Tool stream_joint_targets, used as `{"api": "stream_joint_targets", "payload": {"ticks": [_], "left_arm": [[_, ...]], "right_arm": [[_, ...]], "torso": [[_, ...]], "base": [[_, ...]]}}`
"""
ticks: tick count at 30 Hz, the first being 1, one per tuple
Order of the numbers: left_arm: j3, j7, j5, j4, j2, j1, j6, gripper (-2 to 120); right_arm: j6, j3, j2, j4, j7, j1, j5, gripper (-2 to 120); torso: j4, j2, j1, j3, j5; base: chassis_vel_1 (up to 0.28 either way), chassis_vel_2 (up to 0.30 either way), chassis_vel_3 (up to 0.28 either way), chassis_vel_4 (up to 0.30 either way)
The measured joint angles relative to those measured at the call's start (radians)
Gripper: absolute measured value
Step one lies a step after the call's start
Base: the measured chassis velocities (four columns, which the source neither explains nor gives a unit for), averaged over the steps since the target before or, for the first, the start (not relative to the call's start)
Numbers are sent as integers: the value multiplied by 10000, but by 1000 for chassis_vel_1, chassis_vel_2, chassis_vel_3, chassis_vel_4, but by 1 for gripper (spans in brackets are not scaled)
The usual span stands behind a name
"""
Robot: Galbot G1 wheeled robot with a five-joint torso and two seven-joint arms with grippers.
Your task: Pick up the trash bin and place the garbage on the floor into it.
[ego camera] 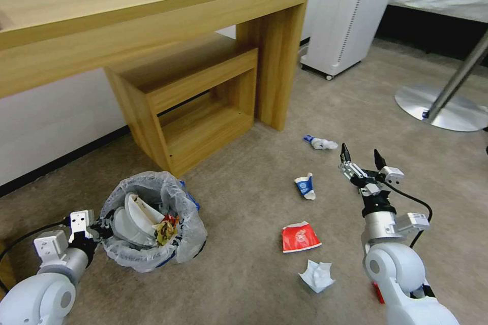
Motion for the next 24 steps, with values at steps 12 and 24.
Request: {"api": "stream_joint_targets", "payload": {"ticks": [12,24], "left_arm": [[-34,-10,10,-34,-47,46,-12,0],[-67,-19,27,-91,-63,131,-35,0]], "right_arm": [[58,-38,-6,-49,-18,-8,-45,100],[70,-82,-13,-74,-35,0,-102,100]], "torso": [[0,0,0,0,0],[0,0,0,0,0]], "base": [[-57,-58,-63,-61],[-53,-58,-52,-57]]}}
